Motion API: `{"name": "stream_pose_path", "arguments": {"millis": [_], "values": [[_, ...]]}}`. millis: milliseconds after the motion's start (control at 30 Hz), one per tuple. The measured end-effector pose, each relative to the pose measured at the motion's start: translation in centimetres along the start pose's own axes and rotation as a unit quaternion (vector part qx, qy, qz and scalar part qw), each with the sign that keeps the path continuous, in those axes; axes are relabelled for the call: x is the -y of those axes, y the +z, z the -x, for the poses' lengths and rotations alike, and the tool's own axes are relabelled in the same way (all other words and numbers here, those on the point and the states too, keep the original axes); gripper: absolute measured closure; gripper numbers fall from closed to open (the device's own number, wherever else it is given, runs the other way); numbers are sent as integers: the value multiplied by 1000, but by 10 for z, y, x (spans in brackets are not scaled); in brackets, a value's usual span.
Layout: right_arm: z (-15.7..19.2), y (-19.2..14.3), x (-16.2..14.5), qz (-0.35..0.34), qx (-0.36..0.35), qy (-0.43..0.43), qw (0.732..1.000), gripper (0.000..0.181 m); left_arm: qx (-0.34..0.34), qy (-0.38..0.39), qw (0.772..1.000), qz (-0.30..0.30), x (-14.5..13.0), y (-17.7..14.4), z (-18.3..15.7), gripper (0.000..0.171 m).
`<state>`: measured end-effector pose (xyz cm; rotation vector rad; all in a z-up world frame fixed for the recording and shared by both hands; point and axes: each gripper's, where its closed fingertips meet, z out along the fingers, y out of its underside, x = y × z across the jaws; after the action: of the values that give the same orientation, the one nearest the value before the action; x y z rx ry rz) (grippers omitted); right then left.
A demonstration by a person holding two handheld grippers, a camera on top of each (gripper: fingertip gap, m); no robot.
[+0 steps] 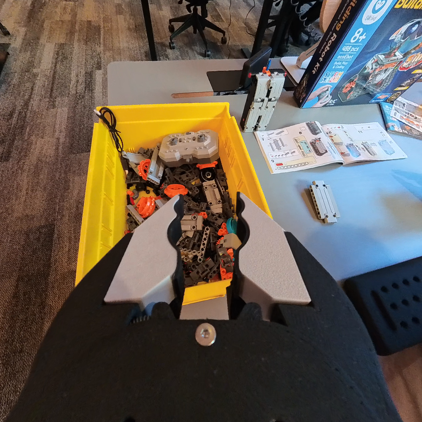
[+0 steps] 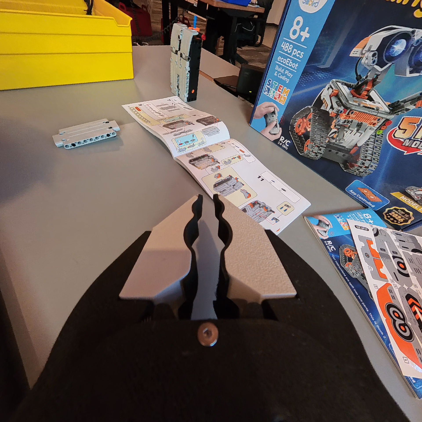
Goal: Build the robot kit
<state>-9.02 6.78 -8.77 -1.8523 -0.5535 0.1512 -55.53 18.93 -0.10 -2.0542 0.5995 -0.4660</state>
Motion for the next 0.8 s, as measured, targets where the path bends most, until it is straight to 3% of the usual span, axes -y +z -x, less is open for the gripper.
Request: {"name": "stream_pose_path", "arguments": {"millis": [800], "values": [[2, -1, 0, 7, -7, -26, 1000, 173, 12, 26, 1000, -5, 9, -9, -9, 130]]}}
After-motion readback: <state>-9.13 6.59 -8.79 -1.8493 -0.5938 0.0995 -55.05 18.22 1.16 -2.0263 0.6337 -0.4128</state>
